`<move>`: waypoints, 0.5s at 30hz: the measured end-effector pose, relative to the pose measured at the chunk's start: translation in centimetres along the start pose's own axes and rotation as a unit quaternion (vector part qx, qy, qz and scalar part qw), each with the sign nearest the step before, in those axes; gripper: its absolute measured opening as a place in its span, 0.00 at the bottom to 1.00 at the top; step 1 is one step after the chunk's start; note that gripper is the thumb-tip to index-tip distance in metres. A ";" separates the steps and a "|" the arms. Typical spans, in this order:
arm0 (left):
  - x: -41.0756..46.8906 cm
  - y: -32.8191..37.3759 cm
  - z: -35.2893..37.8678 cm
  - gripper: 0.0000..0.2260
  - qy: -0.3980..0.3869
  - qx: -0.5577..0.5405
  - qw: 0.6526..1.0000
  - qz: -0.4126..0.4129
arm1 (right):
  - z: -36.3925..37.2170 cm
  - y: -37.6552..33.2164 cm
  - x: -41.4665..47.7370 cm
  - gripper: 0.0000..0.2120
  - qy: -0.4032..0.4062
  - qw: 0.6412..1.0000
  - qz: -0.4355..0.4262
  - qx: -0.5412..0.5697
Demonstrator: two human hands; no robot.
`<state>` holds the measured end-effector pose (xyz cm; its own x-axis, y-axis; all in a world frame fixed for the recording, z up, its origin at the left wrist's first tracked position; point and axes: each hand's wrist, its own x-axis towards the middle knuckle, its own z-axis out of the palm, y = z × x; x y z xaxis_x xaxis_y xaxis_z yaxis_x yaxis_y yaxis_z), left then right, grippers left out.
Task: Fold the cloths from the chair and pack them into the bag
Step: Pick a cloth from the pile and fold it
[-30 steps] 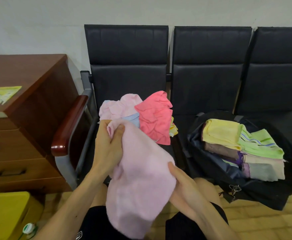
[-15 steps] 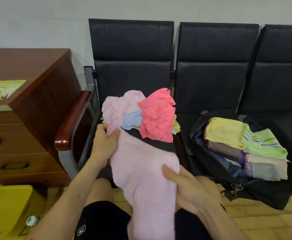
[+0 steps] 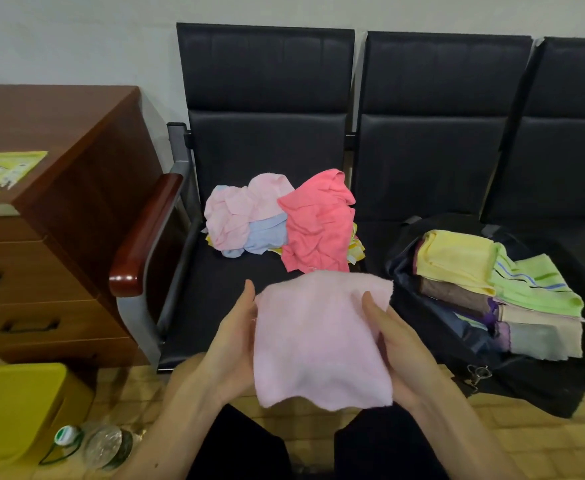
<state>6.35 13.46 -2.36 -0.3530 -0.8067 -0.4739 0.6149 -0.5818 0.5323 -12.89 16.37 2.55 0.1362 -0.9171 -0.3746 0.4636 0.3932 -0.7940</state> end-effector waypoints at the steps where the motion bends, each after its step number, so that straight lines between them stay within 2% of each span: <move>1: 0.2 0.1 -0.2 0.25 -0.005 0.020 1.000 0.012 | -0.3 0.1 0.2 0.29 0.016 1.000 0.022 0.006; 3: 0.5 0.1 -0.8 0.25 0.022 0.078 0.996 0.039 | -0.7 0.1 0.1 0.30 0.009 0.999 0.033 0.007; 5: 0.6 0.0 -1.3 0.31 0.036 0.129 0.990 0.051 | -1.0 0.0 -0.2 0.24 -0.013 1.000 0.014 -0.012; 8: 0.5 -0.3 -1.4 0.31 0.024 0.158 0.985 0.072 | -1.9 0.1 -0.2 0.17 -0.012 0.998 0.006 -0.059; 11: 0.6 0.2 -1.2 0.29 0.059 0.178 0.971 0.149 | -2.6 0.7 0.7 0.15 0.031 0.986 -0.004 -0.161; 13: 0.8 0.4 -0.9 0.27 0.075 0.213 0.955 0.191 | -2.6 0.9 1.2 0.15 0.091 0.975 -0.030 -0.201; 15: 0.8 0.7 -0.4 0.24 0.081 0.259 0.932 0.239 | -2.5 0.5 1.6 0.20 0.152 0.952 -0.088 -0.251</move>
<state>6.82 12.41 -2.65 0.0111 -0.9847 -0.1742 0.2369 -0.1666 0.9571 -14.60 15.22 0.38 -0.2001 -0.9404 -0.2749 -0.0308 0.2865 -0.9576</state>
